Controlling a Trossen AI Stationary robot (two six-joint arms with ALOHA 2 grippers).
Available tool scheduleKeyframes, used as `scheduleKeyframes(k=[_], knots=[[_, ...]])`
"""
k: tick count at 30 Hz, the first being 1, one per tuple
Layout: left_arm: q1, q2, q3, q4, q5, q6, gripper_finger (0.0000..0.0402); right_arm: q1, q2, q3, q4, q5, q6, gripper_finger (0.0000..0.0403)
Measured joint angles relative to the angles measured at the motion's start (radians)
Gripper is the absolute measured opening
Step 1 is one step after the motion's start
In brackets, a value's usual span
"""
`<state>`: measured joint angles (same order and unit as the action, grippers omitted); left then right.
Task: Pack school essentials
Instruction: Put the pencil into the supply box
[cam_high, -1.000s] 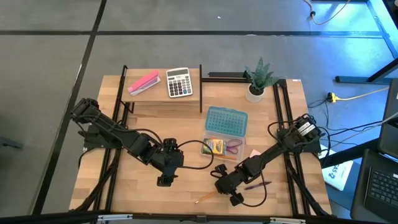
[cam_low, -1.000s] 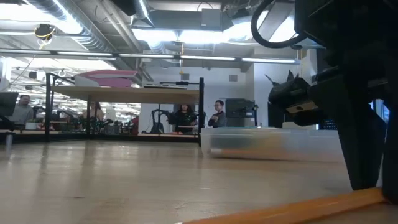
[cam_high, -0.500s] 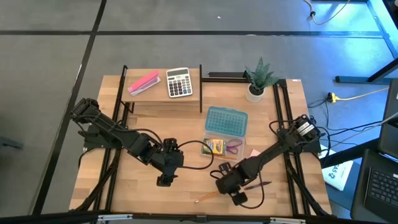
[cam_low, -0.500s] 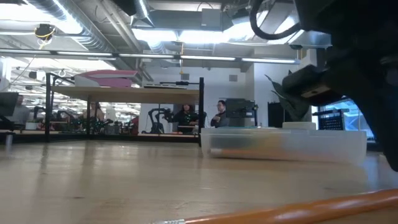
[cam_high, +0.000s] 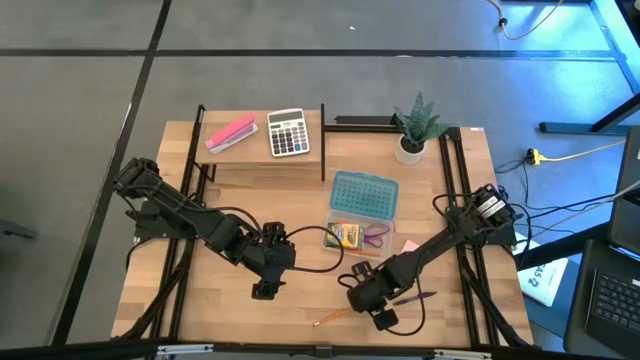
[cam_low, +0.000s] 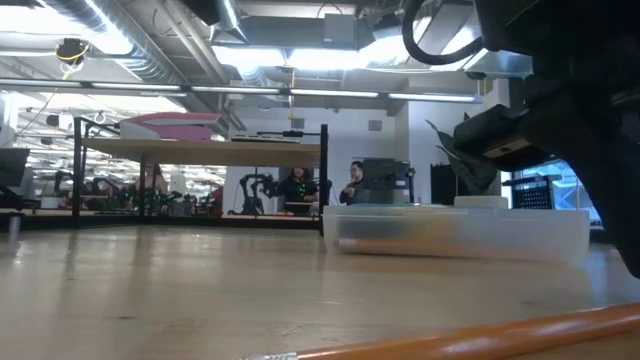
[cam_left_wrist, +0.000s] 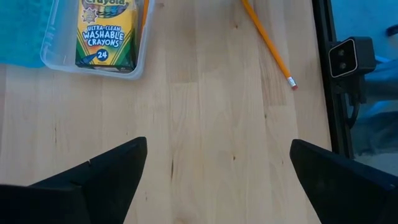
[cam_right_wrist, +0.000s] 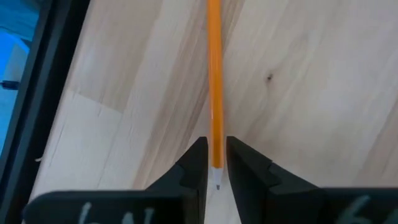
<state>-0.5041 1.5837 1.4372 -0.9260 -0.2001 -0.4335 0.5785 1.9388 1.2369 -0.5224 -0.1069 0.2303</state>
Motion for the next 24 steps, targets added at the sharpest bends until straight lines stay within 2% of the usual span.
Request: scheduleKeyframes(k=[24], knots=[[0.000,0.000,0.000,0.000,-0.012,0.019,0.0390,0.002,0.000,0.000,0.001,-0.002,-0.024,0.0061]])
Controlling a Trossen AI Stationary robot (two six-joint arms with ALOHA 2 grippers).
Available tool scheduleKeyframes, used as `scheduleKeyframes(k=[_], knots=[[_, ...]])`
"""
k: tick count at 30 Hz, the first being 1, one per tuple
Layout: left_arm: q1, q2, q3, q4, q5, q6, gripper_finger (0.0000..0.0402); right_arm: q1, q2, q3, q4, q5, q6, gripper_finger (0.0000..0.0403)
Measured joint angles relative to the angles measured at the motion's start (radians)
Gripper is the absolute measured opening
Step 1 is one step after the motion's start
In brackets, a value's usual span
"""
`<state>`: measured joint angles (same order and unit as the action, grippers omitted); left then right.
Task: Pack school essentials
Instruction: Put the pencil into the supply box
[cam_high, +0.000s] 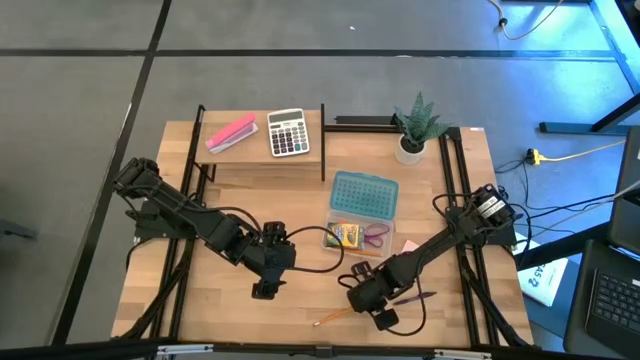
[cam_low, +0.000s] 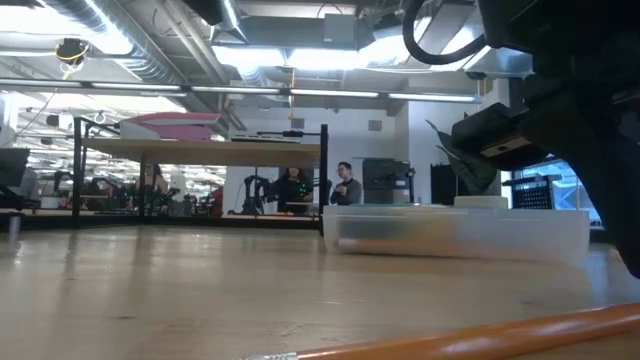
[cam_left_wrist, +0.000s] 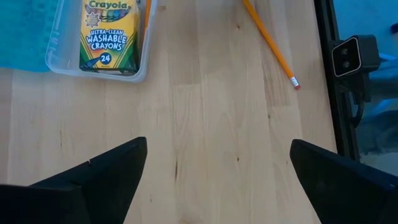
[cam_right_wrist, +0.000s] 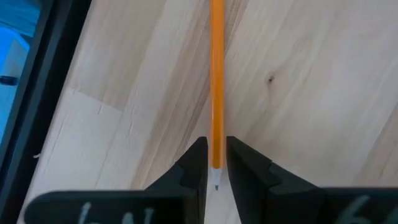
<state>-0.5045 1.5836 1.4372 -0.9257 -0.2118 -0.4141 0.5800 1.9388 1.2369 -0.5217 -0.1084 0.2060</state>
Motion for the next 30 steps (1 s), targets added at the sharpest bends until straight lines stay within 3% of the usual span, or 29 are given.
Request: scheduleKeyframes(k=[30], knots=[[0.000,0.000,0.000,0.000,-0.008,0.001,0.0390,0.001,0.005,-0.034,0.047,0.009,0.017,0.0061]])
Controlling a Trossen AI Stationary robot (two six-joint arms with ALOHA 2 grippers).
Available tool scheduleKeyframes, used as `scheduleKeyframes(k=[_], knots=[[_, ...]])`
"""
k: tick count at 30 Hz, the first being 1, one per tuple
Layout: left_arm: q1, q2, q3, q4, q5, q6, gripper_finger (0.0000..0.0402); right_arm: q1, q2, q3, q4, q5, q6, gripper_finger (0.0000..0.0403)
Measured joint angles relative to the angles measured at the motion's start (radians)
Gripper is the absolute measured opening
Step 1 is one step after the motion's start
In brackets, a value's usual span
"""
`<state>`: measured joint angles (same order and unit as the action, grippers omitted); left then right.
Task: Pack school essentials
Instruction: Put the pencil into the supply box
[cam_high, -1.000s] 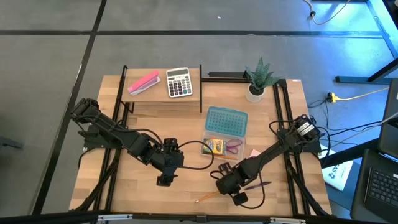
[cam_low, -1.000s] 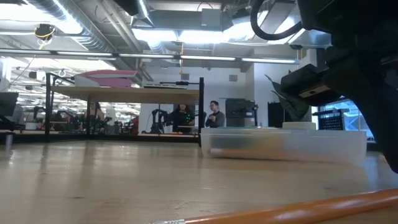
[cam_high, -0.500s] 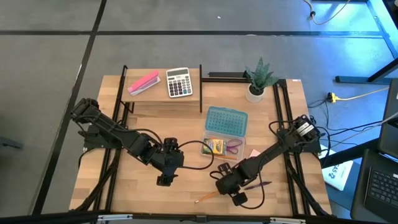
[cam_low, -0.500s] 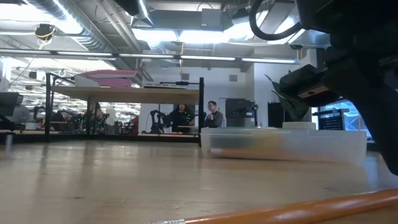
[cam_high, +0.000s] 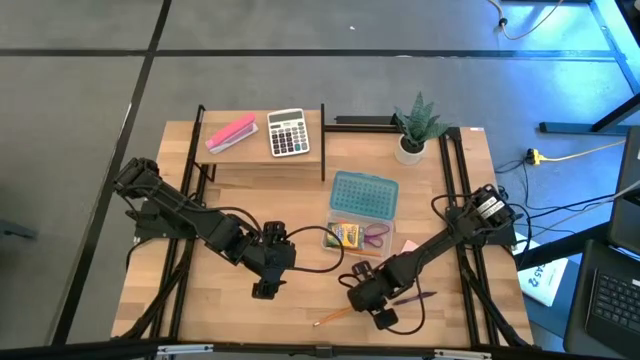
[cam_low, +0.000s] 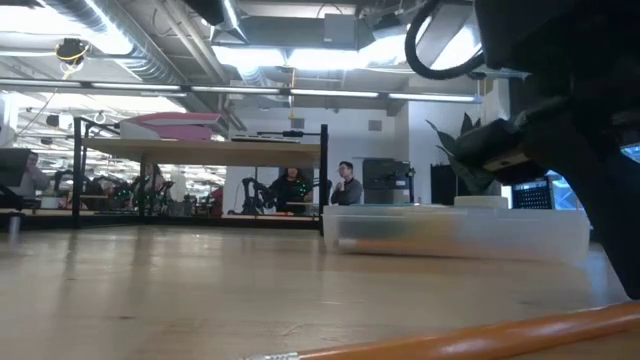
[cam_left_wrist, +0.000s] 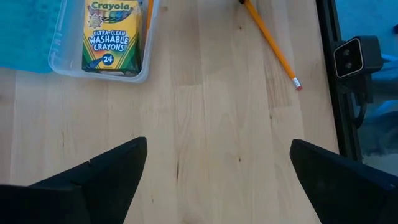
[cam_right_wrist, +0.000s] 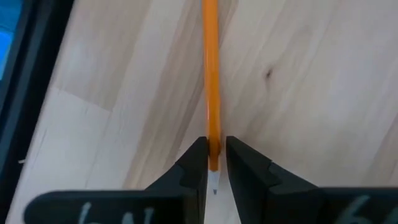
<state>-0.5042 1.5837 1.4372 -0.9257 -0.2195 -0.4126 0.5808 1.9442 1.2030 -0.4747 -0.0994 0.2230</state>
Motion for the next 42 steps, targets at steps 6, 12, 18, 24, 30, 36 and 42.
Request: scheduleKeyframes(k=[6,12,18,24,30,36,42], knots=[[0.000,0.000,0.000,0.000,-0.001,0.004,0.0390,0.000,0.002,0.000,0.006,0.001,-0.030,0.0061],[0.000,0.000,0.000,0.000,-0.001,0.004,0.0390,0.002,0.022,0.001,0.016,0.002,-0.046,0.0061],[0.000,0.000,0.000,0.000,-0.001,0.005,0.0390,0.003,0.023,0.001,0.019,0.003,-0.026,0.0054],[0.000,0.000,0.000,0.000,-0.001,0.005,0.0390,0.003,0.024,0.001,0.026,0.001,-0.022,0.0012],[0.000,0.000,0.000,0.000,-0.001,0.005,0.0390,0.003,0.024,0.001,0.050,-0.003,-0.022,0.0007],[0.000,0.000,0.000,-0.001,-0.001,0.005,0.0390,0.003,0.026,0.000,0.061,-0.002,-0.022,0.0010],[0.000,0.000,0.000,-0.001,-0.001,0.005,0.0390,0.003,0.027,0.000,0.060,-0.001,-0.015,0.0033]])
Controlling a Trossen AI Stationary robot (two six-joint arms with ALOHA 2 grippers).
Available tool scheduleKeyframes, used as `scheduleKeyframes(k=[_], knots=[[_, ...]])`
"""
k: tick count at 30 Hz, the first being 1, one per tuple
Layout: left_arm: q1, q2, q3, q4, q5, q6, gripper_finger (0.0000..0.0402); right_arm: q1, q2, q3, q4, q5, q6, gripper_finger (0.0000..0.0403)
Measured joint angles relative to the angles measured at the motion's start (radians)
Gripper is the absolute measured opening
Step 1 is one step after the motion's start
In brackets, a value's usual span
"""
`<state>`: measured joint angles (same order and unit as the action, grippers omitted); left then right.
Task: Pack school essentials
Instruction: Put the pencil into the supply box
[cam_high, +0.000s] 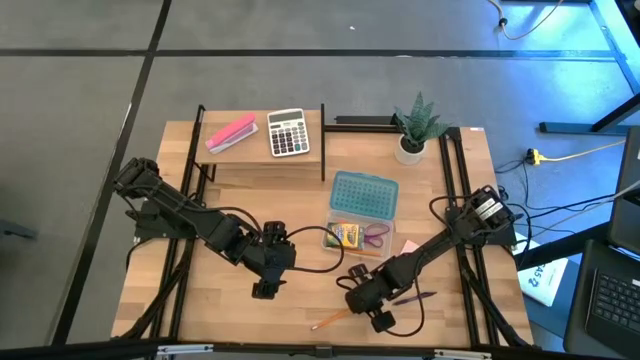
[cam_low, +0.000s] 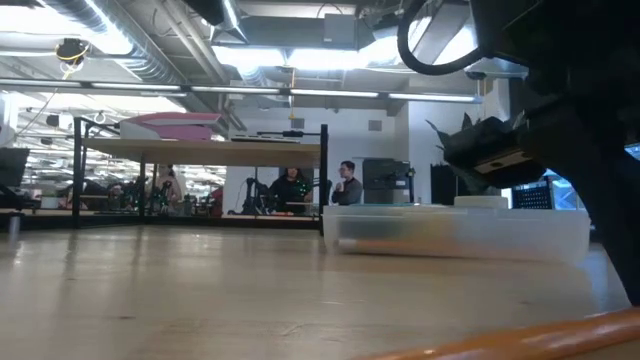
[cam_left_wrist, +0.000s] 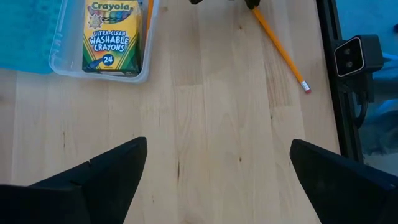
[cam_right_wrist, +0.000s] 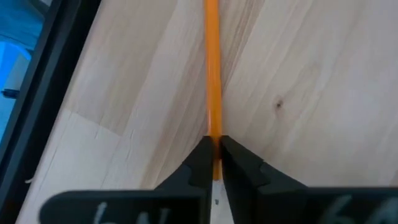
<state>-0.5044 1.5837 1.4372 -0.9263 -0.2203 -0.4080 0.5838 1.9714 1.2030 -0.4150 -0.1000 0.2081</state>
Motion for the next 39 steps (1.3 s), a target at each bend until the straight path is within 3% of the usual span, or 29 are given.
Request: scheduleKeyframes(k=[11,24,32,39], knots=[[0.000,0.000,0.000,0.000,-0.005,0.000,0.0390,0.000,0.001,-0.001,-0.044,0.020,-0.003,0.0073],[0.000,0.000,0.000,0.000,-0.010,0.001,0.0390,-0.001,0.000,-0.001,-0.046,0.022,-0.003,0.0039],[0.001,0.000,0.000,0.000,-0.029,0.019,0.0390,0.000,0.000,-0.001,-0.046,0.019,-0.002,0.0083],[0.002,0.000,0.000,0.000,-0.029,0.019,0.0390,-0.005,0.000,0.022,-0.076,0.016,0.013,0.0089]])
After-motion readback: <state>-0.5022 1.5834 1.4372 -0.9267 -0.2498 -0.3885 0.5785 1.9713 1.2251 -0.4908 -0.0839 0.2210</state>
